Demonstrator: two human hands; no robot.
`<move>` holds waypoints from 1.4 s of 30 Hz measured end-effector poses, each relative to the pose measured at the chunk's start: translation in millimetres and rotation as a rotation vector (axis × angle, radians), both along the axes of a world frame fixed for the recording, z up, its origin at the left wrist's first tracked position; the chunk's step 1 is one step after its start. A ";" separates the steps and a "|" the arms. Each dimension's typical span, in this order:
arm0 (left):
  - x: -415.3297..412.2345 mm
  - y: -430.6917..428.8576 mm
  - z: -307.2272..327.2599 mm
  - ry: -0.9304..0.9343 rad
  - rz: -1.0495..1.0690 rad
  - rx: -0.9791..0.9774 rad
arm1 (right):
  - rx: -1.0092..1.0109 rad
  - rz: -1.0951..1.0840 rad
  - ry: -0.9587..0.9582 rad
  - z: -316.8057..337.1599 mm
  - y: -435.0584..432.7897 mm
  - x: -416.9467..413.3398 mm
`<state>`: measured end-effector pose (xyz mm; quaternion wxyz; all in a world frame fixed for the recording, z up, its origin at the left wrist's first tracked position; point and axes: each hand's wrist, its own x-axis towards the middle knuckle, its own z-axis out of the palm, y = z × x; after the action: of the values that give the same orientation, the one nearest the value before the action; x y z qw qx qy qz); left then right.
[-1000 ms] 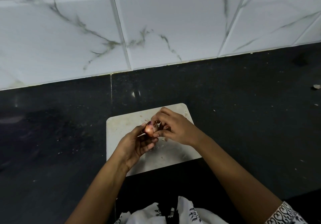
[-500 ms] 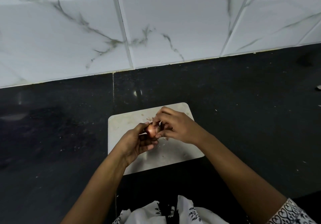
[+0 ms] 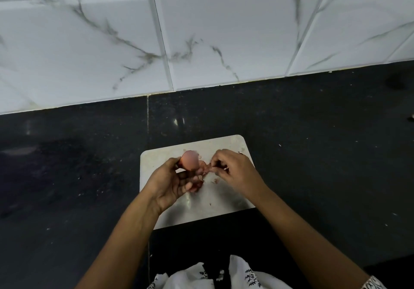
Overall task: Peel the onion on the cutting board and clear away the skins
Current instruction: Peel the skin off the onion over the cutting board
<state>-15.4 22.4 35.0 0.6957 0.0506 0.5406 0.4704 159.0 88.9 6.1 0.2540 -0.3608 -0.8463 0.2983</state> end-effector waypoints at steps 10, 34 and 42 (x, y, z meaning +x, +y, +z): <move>0.5 -5.8 -10.3 -0.123 0.008 0.120 | -0.267 -0.236 0.246 17.6 -21.7 -13.3; 21.8 -3.2 -19.0 -0.267 0.070 0.583 | 0.167 -0.104 0.219 32.3 -23.6 -20.5; 23.6 -5.0 -26.1 -0.281 0.097 0.574 | 0.106 -0.033 0.229 32.3 -16.2 -13.8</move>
<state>8.2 17.3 8.9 0.6977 0.1535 0.2864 0.6385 145.3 72.7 38.4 0.3723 -0.3242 -0.8205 0.2883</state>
